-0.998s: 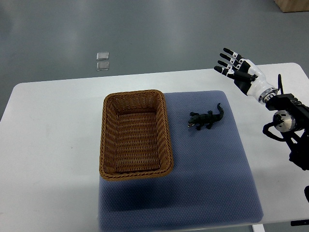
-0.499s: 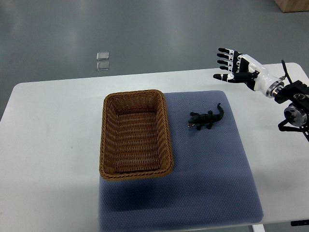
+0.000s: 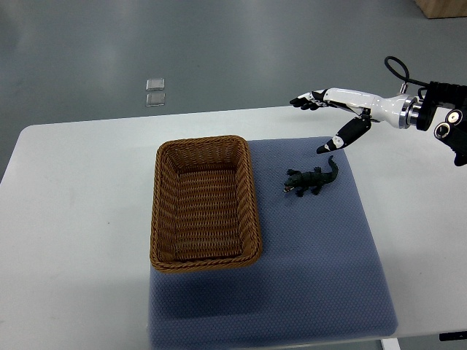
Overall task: Place crocodile in brown basket with right hand
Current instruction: 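Swing the right hand over the toy crocodile, palm down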
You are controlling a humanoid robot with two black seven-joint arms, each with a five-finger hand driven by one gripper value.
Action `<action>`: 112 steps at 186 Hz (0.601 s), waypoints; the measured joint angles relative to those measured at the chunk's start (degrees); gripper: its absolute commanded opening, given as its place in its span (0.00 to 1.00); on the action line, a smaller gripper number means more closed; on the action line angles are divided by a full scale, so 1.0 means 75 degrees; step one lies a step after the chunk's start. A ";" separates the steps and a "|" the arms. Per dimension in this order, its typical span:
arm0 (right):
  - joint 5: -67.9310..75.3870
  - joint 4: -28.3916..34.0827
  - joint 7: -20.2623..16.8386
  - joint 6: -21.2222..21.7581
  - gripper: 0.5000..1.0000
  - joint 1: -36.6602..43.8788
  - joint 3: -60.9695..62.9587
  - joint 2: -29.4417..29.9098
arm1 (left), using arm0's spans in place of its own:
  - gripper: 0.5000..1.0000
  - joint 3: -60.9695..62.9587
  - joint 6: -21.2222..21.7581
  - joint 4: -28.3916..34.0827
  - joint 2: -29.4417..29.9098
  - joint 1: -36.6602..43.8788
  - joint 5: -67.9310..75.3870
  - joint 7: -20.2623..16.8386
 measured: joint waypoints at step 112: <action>-0.1391 0.0034 0.0259 -0.1861 0.84 0.0918 -0.2763 0.0211 | 1.00 0.0000 0.0000 0.0000 0.0000 0.0000 0.0000 0.0002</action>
